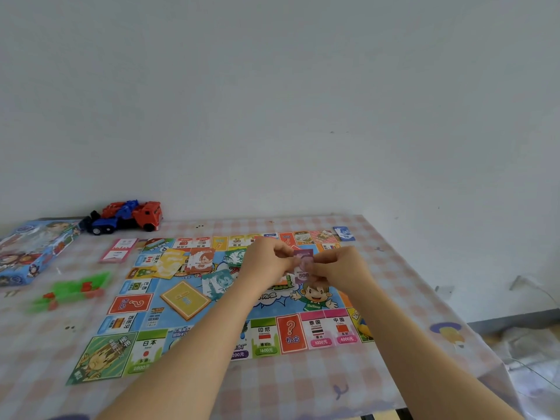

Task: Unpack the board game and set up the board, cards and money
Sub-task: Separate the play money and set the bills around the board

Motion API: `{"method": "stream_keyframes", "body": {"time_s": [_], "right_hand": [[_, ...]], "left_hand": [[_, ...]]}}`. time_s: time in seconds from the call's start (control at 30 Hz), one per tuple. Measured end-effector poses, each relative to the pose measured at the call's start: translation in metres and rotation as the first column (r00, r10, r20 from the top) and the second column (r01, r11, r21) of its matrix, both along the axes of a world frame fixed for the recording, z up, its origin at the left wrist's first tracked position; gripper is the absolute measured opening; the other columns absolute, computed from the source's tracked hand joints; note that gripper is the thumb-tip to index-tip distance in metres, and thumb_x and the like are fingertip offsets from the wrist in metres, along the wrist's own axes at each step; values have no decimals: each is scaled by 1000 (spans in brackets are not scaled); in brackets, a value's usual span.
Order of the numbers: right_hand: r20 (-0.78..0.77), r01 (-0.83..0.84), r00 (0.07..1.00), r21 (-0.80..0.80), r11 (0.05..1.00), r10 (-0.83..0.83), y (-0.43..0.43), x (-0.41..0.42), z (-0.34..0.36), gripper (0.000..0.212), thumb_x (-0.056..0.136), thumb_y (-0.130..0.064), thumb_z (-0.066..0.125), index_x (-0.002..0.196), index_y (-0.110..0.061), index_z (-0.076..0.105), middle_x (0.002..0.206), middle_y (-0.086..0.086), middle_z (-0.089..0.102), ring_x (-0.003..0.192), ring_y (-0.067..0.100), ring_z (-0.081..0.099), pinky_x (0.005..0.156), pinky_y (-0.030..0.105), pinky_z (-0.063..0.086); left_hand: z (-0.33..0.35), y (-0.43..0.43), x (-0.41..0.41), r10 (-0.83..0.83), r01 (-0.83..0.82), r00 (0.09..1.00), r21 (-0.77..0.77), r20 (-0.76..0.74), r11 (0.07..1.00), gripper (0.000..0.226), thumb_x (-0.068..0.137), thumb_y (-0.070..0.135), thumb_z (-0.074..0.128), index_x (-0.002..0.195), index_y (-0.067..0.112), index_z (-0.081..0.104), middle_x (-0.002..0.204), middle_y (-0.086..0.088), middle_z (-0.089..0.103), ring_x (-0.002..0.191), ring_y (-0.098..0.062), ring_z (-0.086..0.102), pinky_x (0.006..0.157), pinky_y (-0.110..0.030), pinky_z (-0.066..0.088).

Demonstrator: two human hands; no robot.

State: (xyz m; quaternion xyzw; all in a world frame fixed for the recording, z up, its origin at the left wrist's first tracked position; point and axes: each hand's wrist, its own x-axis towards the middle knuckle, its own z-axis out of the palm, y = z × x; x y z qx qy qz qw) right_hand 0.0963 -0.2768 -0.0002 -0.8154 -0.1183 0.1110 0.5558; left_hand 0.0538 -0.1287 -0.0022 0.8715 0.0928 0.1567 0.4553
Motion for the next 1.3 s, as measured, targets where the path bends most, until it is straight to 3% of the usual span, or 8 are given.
{"method": "stream_keyframes", "body": {"time_s": [0.1, 0.23, 0.53, 0.7, 0.87, 1.0, 1.17, 1.3], "right_hand": [[28, 65, 997, 31, 997, -66, -3, 1, 3, 7, 78, -13, 77, 83, -9, 75, 70, 11, 72, 58, 17, 66, 65, 35, 60], [100, 122, 987, 7, 993, -122, -7, 1, 6, 3, 81, -16, 74, 78, -15, 74, 70, 5, 72, 55, 9, 63, 47, 18, 47], [85, 237, 967, 34, 971, -239, -28, 21, 10, 2, 80, -18, 75, 79, -16, 74, 67, 0, 70, 48, 4, 57, 45, 16, 41], [76, 367, 927, 3, 930, -366, -52, 51, 12, 8, 81, -18, 74, 73, -20, 72, 66, 0, 70, 57, 10, 61, 56, 28, 53], [92, 433, 901, -120, 893, -424, -67, 83, 6, 19, 77, -19, 75, 62, -27, 68, 67, -2, 71, 68, 15, 68, 74, 40, 59], [83, 419, 907, -243, 875, -412, -66, 98, 0, 14, 75, -17, 73, 64, -25, 70, 74, 1, 72, 77, 20, 68, 72, 35, 57], [85, 405, 912, -333, 852, -401, -60, 107, -7, 7, 73, -17, 69, 74, -21, 74, 77, 0, 71, 74, 20, 68, 64, 29, 55], [122, 420, 907, -363, 832, -404, -56, 112, -7, 7, 74, -16, 68, 75, -21, 73, 78, 0, 70, 74, 20, 66, 59, 25, 49]], "left_hand": [[3, 0, 1, 29, -31, 1000, -153, -11, 988, 12, 77, 17, 78, 82, 16, 66, 76, -8, 73, 71, -22, 71, 70, -36, 60], [6, -4, 6, 53, -55, 999, -243, -14, 968, 15, 75, 14, 79, 78, 15, 64, 75, -9, 72, 67, -20, 70, 71, -35, 60], [8, -29, 33, 75, -65, 997, -223, 35, 973, 14, 74, 16, 80, 78, 14, 66, 76, -7, 72, 65, -15, 69, 69, -32, 59], [7, -43, 56, 70, -69, 993, -14, 100, 998, 11, 82, 20, 73, 91, 16, 70, 82, 4, 67, 74, -9, 63, 66, -17, 49], [6, -55, 78, -15, 0, 995, 143, 99, 990, 17, 86, 19, 68, 102, 14, 71, 99, 0, 71, 84, -8, 62, 80, -23, 50], [2, -59, 92, -56, 40, 997, 287, 48, 957, 20, 89, 20, 63, 108, 19, 70, 110, 3, 70, 95, -9, 62, 79, -21, 44], [-6, -60, 101, -110, 116, 993, 423, -38, 899, 29, 92, 22, 56, 119, 21, 65, 127, 2, 62, 116, -15, 55, 92, -30, 43], [-12, -60, 107, -150, 164, 986, 483, -67, 860, 31, 93, 22, 51, 121, 23, 64, 129, 0, 60, 117, -16, 54, 95, -33, 45]]}}
